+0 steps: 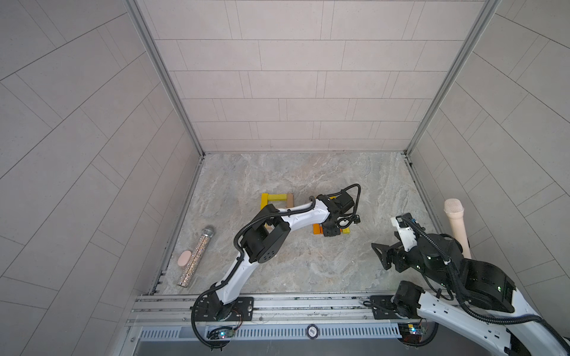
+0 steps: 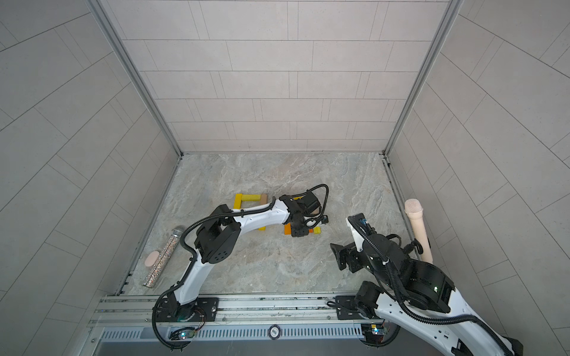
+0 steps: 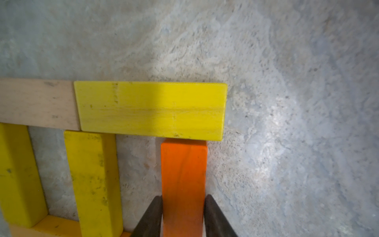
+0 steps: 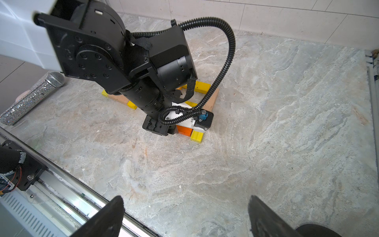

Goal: Assemble the number 8 with building blocks
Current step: Assemble the building block at the center of the board.

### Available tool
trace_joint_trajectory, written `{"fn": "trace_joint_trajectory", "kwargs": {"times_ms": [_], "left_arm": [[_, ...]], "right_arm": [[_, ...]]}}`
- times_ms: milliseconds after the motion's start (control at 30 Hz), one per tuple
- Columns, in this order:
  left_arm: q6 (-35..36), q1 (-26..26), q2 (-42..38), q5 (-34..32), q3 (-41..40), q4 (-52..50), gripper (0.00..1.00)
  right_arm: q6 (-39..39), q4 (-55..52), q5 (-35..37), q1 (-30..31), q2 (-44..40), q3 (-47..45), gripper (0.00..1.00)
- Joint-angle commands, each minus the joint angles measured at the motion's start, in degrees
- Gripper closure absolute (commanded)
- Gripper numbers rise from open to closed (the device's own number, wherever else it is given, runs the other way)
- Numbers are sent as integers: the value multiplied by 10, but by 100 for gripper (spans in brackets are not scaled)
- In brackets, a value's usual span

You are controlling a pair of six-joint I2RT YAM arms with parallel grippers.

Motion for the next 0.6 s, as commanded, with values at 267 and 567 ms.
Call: {"fn": "trace_joint_trajectory", "kwargs": {"times_ms": [267, 567], "left_arm": [[16, 1, 0, 12, 0, -1, 59], [-30, 1, -68, 1, -48, 39, 53]], "right_arm": [[6, -7, 11, -1, 1, -2, 4], [1, 19, -4, 0, 12, -6, 4]]}}
